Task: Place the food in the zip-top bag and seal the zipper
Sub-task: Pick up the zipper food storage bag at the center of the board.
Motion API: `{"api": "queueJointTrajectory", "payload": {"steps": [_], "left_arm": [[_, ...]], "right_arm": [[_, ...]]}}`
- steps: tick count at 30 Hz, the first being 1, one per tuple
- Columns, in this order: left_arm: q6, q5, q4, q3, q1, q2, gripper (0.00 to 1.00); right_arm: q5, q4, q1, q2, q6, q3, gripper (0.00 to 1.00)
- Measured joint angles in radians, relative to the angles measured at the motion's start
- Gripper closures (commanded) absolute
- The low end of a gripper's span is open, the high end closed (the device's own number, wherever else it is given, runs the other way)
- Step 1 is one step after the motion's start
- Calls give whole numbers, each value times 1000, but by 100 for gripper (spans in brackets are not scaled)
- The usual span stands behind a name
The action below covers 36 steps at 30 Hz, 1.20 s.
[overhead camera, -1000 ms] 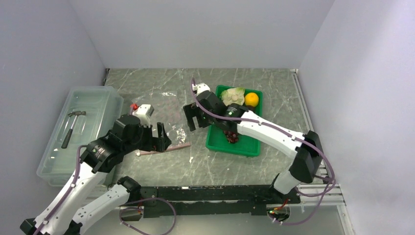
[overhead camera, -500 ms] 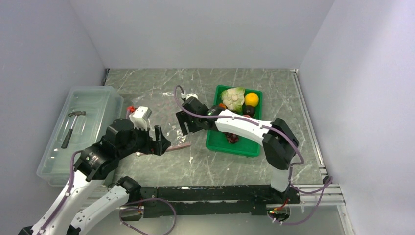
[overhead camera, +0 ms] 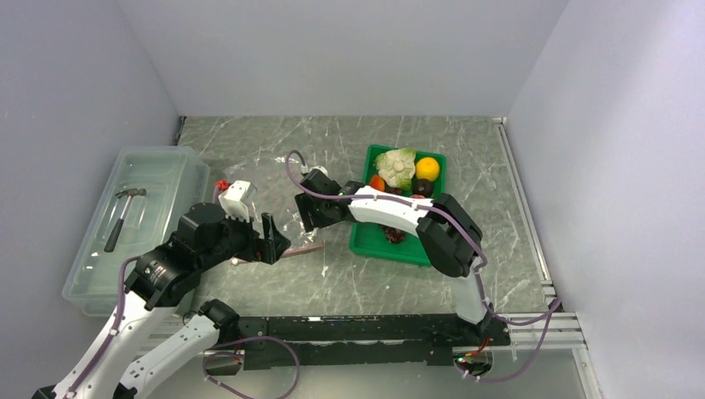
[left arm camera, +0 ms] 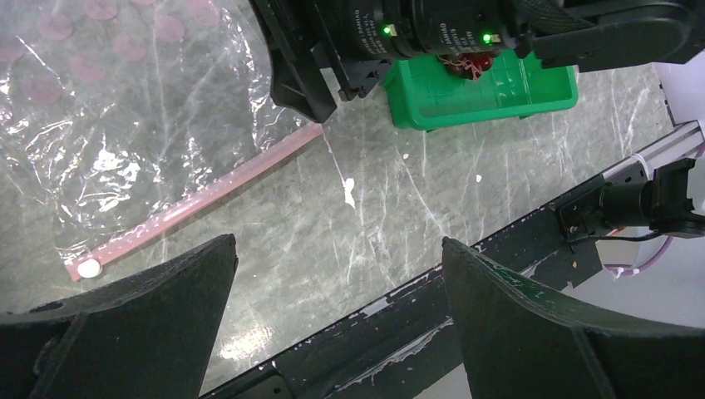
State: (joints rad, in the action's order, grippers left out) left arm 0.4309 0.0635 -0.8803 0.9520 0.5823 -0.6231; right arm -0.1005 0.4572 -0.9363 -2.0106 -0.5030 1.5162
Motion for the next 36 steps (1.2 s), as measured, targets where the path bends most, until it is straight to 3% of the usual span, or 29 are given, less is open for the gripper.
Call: {"api": "queueJointTrajectory", "payload": {"steps": [31,36], "left_arm": [[0,0,0,0,-1,10,1],[0,0,0,0,-3,8,1]], "right_arm": [[145,-157,39,-98,-74,-32,56],[165,-213,41,-97,-90,-57,68]]}}
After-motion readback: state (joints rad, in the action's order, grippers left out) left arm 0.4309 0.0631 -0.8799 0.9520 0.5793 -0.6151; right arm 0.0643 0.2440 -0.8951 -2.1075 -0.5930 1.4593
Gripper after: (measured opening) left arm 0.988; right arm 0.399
